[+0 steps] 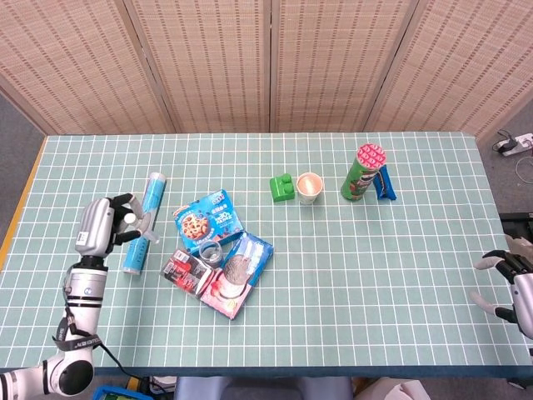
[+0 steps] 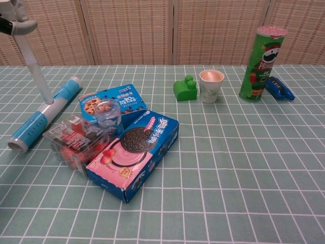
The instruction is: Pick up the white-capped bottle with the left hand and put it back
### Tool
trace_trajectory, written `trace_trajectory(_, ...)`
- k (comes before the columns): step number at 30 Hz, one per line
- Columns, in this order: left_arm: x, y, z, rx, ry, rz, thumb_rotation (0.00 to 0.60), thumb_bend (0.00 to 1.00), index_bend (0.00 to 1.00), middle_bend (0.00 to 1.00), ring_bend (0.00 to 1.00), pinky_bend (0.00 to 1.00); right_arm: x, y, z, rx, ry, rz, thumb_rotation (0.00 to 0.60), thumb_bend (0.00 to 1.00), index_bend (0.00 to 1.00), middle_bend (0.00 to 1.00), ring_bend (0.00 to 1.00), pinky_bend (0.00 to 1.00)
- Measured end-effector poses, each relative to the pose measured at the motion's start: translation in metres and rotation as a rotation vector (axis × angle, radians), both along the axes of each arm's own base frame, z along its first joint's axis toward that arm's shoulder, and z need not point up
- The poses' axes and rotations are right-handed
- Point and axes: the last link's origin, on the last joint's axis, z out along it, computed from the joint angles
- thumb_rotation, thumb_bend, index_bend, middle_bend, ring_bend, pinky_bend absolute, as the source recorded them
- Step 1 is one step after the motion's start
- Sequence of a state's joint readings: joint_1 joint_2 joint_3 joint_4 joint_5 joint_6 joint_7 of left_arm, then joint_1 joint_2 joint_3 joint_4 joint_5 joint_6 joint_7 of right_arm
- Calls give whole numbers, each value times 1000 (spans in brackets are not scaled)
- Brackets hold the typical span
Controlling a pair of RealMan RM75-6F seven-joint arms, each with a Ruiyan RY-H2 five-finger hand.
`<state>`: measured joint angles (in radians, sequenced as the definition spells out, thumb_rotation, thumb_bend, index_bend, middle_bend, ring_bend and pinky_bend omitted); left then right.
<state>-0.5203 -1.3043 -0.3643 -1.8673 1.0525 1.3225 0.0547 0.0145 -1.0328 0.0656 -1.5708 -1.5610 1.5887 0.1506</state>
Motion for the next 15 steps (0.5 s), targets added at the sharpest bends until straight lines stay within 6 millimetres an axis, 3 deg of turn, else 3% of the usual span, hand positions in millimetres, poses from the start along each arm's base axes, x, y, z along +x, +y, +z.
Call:
trace_trajectory(5, 0, 0, 4, -21, -11, 1, 600, 395, 844, 1000, 949, 1000, 0, 0, 0, 2, 1, 0, 600, 98, 437, 372, 345, 585)
trace_trajectory(15, -8, -1, -10, 142, 317, -68, 600, 395, 844, 1000, 949, 1000, 0, 0, 0, -1, 0, 0, 600, 98, 437, 372, 345, 585)
